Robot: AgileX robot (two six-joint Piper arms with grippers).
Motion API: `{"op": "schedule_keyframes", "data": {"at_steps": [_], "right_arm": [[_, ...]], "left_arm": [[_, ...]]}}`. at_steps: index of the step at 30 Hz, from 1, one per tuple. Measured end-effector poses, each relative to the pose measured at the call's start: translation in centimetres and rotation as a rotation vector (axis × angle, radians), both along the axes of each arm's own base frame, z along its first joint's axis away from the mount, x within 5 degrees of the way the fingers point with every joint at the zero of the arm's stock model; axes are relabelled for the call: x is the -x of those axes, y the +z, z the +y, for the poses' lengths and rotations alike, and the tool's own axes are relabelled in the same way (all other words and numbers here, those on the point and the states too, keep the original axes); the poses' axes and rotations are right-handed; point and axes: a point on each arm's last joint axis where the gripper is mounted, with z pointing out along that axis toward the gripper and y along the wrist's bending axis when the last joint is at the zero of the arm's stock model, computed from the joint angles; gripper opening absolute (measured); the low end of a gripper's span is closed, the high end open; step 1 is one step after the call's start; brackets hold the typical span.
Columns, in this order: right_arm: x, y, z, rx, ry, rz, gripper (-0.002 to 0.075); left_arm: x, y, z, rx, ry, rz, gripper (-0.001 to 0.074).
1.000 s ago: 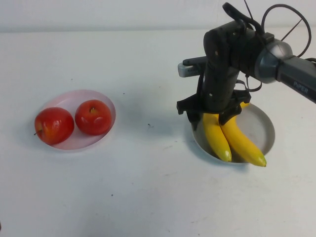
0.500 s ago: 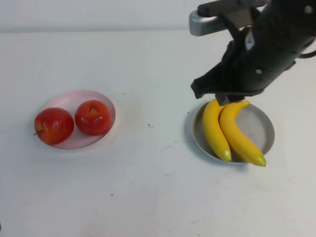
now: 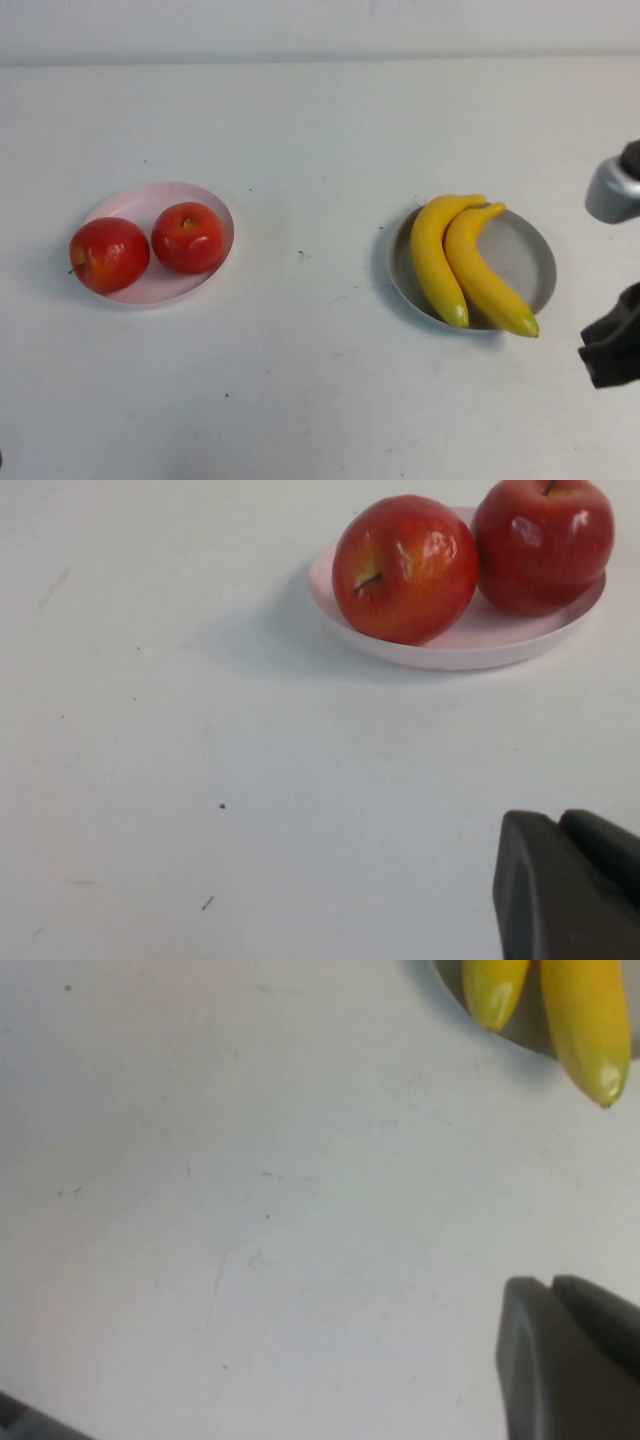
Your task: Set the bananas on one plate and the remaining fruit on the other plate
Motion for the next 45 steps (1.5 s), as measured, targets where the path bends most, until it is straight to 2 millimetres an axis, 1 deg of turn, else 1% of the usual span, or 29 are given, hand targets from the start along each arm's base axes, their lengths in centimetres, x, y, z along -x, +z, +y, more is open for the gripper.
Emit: {"op": "schedule_keyframes", "data": {"at_steps": [3,6,10,13,15,17,19,21,25,26,30,32,36,42,45], "right_arm": [[1.6,0.6,-1.1,-0.023,0.001,-0.010,-0.0015],[2.4,1.1,-2.0,-0.026,0.000,-0.034,-0.0015],[2.9,1.4,-2.3,-0.020,0.031,-0.059,-0.0015],[2.3,0.7,-2.2,-0.023,0.038,-0.127,-0.0015],[1.6,-0.6,-2.3,-0.024,0.034,-0.198,-0.0015],[0.9,-2.6,-3.0,-0.050,-0.007,-0.282,-0.0015],[0.4,-4.9,-4.3,-0.084,-0.077,-0.379,-0.0015],[0.6,-7.7,-6.1,-0.106,-0.152,-0.478,-0.0015],[2.6,-12.6,-8.8,-0.133,-0.254,-0.647,-0.0016],[3.3,-13.5,-9.3,-0.142,-0.275,-0.694,-0.0015],[5.7,-16.0,-10.5,-0.172,-0.344,-0.856,-0.0015],[6.5,-16.4,-10.9,-0.175,-0.378,-0.922,-0.0015],[7.5,-16.1,-11.3,-0.184,-0.423,-0.985,-0.0015],[9.1,-16.5,-11.4,-0.194,-0.413,-0.989,-0.0015],[9.3,-16.8,-11.4,-0.196,-0.403,-0.966,-0.0015]], "left_arm": [[0.0,0.0,0.0,0.000,0.000,0.000,0.0004],[0.0,0.0,0.0,0.000,0.000,0.000,0.0004],[0.0,0.0,0.0,0.000,0.000,0.000,0.0004],[0.0,0.0,0.0,0.000,0.000,0.000,0.0004],[0.0,0.0,0.0,0.000,0.000,0.000,0.0004],[0.0,0.0,0.0,0.000,0.000,0.000,0.0004],[0.0,0.0,0.0,0.000,0.000,0.000,0.0004],[0.0,0.0,0.0,0.000,0.000,0.000,0.0004],[0.0,0.0,0.0,0.000,0.000,0.000,0.0004],[0.0,0.0,0.0,0.000,0.000,0.000,0.0004],[0.0,0.0,0.0,0.000,0.000,0.000,0.0004],[0.0,0.0,0.0,0.000,0.000,0.000,0.0004],[0.0,0.0,0.0,0.000,0.000,0.000,0.0004],[0.0,0.0,0.0,0.000,0.000,0.000,0.0004],[0.0,0.0,0.0,0.000,0.000,0.000,0.0004]]}}
